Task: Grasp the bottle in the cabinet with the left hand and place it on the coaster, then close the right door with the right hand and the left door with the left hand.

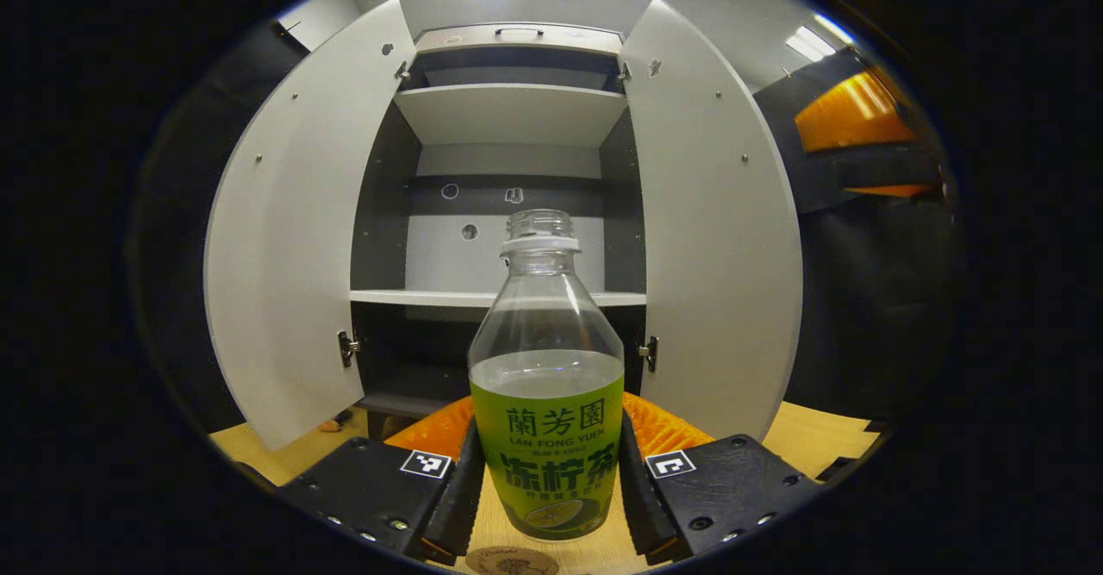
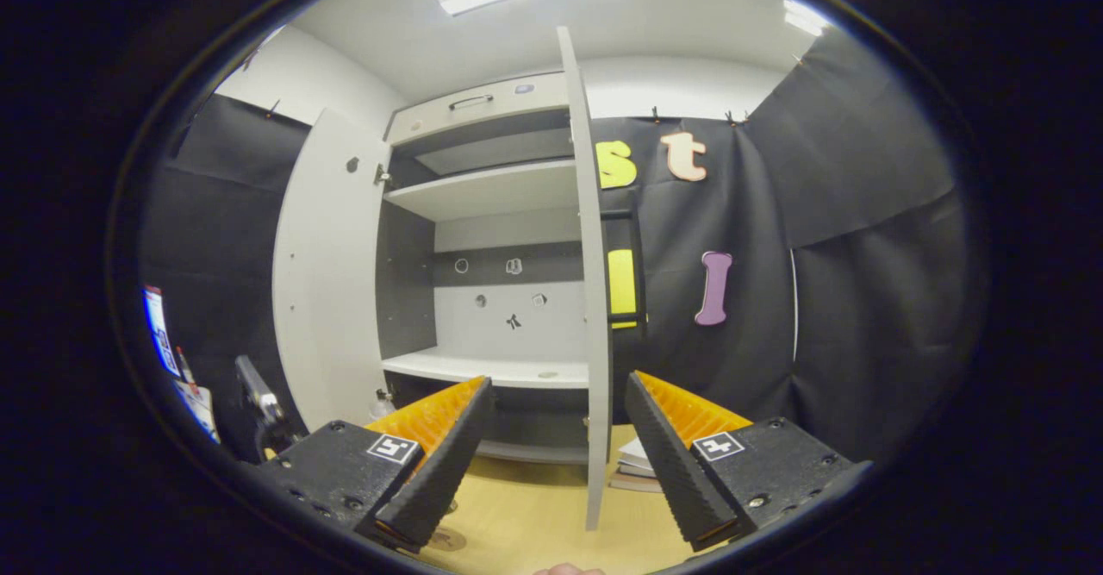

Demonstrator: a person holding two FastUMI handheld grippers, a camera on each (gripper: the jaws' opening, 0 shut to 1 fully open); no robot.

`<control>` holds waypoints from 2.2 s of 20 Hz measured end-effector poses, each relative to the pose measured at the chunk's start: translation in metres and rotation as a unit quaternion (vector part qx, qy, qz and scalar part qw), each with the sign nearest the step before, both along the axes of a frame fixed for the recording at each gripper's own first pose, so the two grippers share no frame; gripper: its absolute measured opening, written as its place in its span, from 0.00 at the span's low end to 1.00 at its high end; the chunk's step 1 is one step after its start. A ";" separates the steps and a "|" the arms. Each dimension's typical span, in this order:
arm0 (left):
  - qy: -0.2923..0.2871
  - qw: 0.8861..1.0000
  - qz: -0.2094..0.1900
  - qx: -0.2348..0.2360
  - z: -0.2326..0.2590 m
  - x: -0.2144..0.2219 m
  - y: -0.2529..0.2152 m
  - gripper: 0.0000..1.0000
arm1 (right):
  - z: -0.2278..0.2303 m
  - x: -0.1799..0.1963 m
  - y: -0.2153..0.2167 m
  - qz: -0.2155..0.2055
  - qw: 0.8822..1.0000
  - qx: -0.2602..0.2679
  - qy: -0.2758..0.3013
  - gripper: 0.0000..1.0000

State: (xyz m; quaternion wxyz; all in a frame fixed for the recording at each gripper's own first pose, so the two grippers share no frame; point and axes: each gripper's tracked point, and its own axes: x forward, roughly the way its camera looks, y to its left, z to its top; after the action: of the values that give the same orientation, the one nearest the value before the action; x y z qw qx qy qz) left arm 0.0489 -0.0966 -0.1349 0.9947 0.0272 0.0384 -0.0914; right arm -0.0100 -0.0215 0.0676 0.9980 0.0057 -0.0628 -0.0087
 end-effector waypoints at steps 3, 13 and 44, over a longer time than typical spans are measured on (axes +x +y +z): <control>0.006 1.000 0.010 0.014 -0.022 -0.008 0.004 0.67 | 0.000 0.001 -0.001 -0.001 1.000 0.005 0.005 1.00; 0.028 0.999 0.043 0.007 -0.080 -0.028 0.021 0.67 | -0.002 -0.001 0.006 -0.008 0.999 -0.019 0.027 1.00; 0.023 1.000 0.014 -0.003 -0.051 -0.043 0.039 0.97 | -0.033 0.011 0.020 0.008 0.998 -0.023 0.063 0.98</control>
State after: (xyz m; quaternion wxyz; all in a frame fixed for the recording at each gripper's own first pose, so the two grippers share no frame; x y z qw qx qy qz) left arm 0.0061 -0.0571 -0.1858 0.9948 0.0217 0.0619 -0.0781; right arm 0.0006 -0.0015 0.0345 0.9999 -0.0171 -0.0002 0.0009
